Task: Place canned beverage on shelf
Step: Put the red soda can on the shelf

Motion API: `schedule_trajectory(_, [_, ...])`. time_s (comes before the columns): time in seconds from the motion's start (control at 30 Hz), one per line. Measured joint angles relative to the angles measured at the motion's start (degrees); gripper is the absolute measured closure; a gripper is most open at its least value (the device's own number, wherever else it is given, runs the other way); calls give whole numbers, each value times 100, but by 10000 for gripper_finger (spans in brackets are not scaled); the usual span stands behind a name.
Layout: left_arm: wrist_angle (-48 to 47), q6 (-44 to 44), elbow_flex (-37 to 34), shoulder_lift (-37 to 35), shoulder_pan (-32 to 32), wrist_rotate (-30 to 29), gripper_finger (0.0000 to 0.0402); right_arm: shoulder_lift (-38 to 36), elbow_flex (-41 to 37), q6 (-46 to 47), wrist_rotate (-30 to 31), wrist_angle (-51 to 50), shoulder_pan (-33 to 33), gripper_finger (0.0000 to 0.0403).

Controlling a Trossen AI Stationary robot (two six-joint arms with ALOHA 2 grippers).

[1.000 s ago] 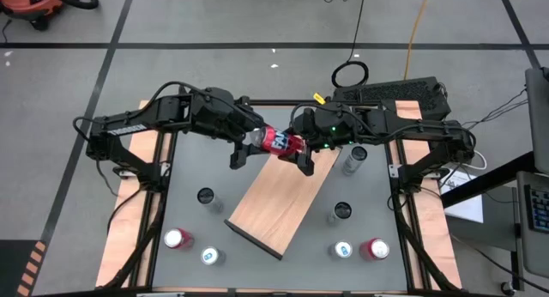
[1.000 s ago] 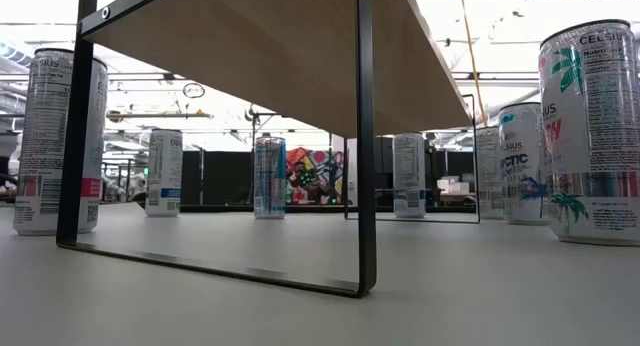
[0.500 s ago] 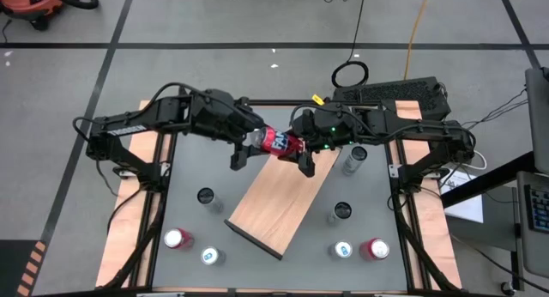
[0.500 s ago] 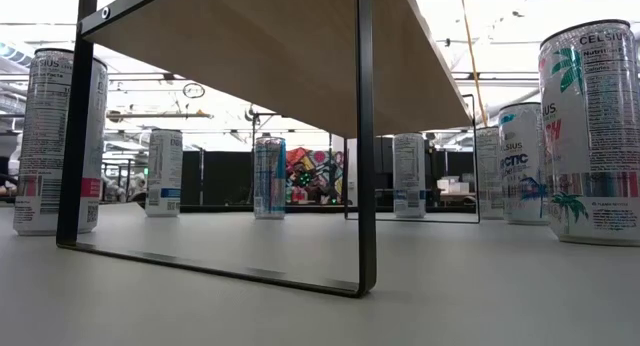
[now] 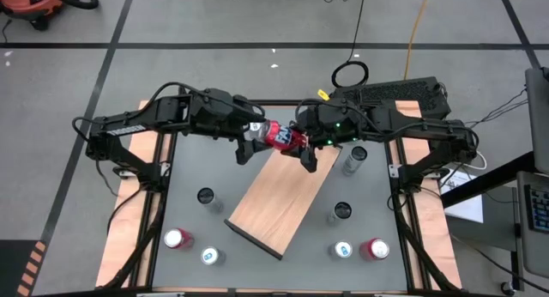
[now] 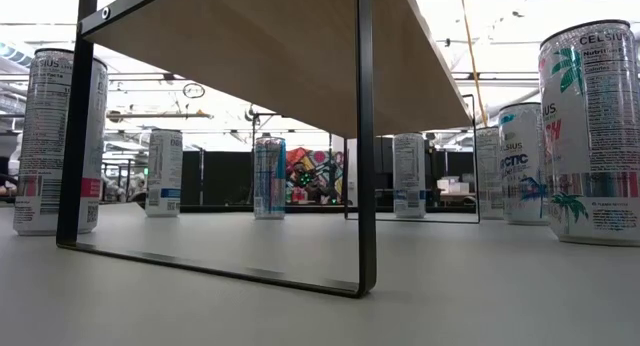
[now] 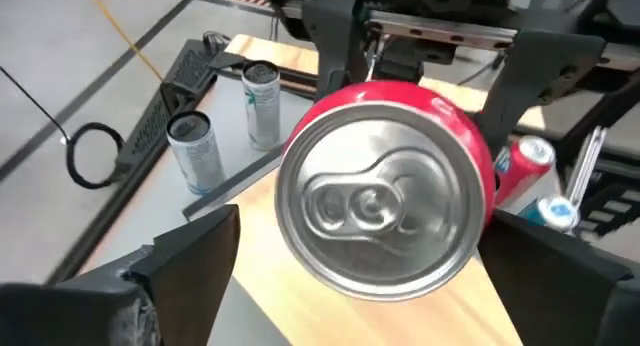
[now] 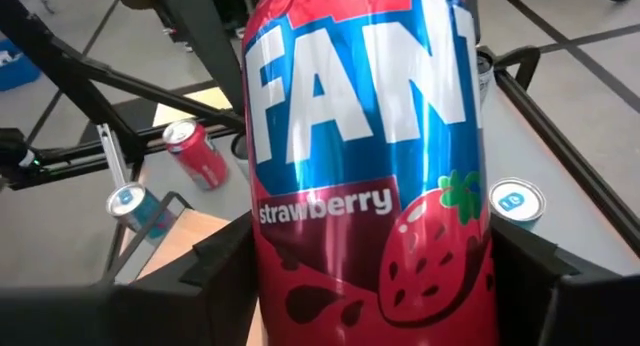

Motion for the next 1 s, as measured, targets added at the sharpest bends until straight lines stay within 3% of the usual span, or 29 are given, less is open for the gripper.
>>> schedule_trajectory(0.3, [326,-448,2,-134,9,-22,13,-421,-4,16,130,-89,-101,141])
schedule_trajectory(0.7, [1707,-544,2,-155,-20,-36,13,-926,-2,116,739,1102,-155,140])
schedule_trajectory(0.9, [1943,-301,2,-155,-24,-755,13,-920,-2,119,759,1908,-155,140])
schedule_trajectory(1.0, [1945,-563,2,-153,-20,-823,13,-869,2,117,761,2314,-155,140])
